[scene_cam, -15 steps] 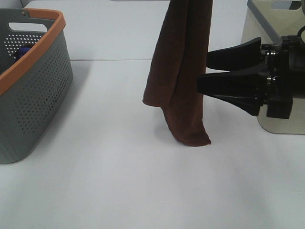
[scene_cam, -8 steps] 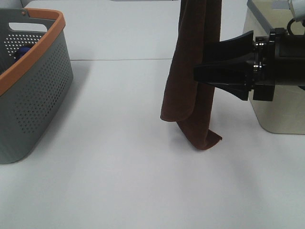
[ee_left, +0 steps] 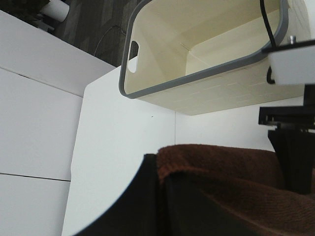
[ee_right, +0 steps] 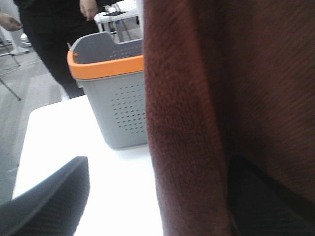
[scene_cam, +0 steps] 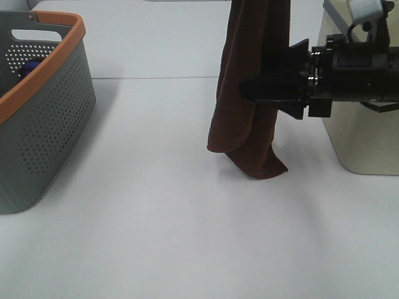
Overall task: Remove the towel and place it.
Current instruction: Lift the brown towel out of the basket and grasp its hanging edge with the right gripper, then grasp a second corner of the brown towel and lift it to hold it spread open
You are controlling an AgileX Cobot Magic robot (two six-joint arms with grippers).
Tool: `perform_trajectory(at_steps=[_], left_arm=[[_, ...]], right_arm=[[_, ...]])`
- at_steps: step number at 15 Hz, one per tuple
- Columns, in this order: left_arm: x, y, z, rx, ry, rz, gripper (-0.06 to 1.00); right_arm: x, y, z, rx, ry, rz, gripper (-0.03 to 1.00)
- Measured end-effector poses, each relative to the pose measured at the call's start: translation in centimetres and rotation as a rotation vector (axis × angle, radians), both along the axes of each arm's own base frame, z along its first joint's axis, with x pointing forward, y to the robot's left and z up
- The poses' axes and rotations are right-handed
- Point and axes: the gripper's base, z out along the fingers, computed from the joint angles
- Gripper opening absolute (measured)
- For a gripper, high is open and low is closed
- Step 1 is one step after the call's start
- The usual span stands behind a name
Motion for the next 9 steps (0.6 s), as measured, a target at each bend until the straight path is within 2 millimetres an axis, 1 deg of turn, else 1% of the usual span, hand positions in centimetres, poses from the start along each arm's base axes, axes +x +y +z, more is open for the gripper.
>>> perform_trajectory(at_steps=[2,4,5,7,9], left_arm=[[0.0,0.0,0.0,0.002,-0.002,-0.001,0.00],[0.0,0.0,0.0,0.002,-0.002,-0.001,0.00],[0.0,0.0,0.0,0.002,-0.004,-0.002,0.00],[0.0,0.0,0.0,0.003,-0.005,-0.003,0.00],[0.0,0.0,0.0,0.003,-0.005,-0.003,0.00]], right_arm=[[-0.3,1.8,-1.5,-0.005,0.048,0.060,0.76],[-0.5,2.9,-2.8,-0.010,0.093,0.098,0.76],[-0.5,3.1,-3.3,-0.018,0.104,0.109,0.75],[-1.0,3.0,-3.6,-0.053,0.121,0.155,0.69],[-1.6,3.0,-4.0,-0.089,0.186,0.207,0.62]])
